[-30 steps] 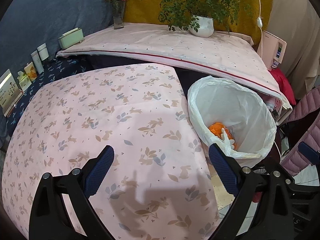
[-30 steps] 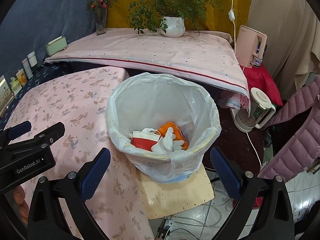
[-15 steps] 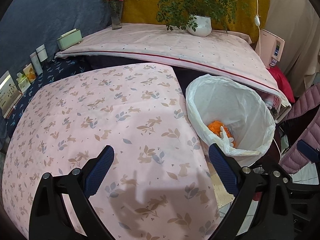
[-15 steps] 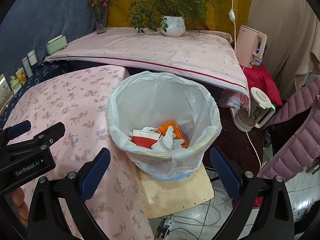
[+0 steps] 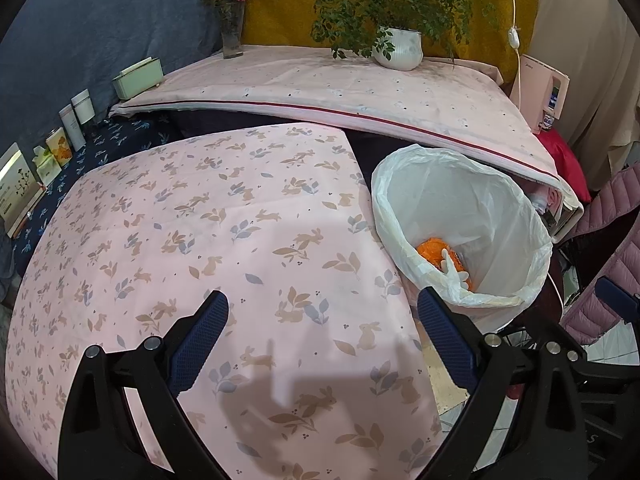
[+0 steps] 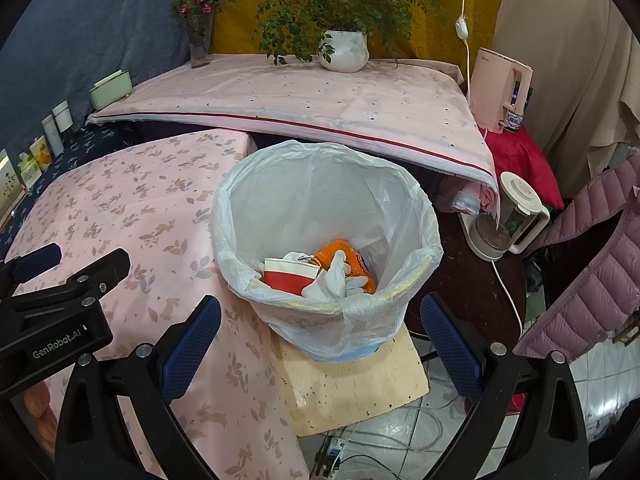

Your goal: Collect trash

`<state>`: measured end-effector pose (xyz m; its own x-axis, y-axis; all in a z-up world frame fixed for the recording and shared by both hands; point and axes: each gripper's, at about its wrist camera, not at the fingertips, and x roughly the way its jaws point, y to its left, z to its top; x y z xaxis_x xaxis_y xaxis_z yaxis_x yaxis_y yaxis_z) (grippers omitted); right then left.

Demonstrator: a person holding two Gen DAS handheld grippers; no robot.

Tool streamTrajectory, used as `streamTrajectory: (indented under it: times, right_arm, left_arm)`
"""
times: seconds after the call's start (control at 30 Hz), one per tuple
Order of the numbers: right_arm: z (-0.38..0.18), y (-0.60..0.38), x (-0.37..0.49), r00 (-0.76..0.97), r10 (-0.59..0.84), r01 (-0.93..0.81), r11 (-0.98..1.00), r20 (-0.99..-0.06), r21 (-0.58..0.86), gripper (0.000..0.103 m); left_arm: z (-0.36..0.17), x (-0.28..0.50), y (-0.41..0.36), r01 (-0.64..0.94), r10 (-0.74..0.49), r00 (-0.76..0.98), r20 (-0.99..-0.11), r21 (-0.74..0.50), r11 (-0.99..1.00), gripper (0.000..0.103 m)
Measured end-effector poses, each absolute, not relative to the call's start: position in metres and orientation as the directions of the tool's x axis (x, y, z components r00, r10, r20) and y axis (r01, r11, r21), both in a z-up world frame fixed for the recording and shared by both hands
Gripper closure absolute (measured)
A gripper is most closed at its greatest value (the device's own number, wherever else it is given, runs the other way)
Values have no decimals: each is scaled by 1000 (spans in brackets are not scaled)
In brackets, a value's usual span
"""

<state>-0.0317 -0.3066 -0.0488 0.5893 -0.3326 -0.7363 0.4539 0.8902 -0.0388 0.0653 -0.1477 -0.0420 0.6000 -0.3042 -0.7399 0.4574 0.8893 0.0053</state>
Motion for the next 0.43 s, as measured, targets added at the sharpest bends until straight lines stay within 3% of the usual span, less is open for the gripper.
streamTrajectory:
  times: [0.43]
  right_arm:
    - [-49,-307,-32,590,-335,457,889,-735,-38,7]
  left_arm:
    - [-46,68,-143,451,-306,598,-740,-5,893,12]
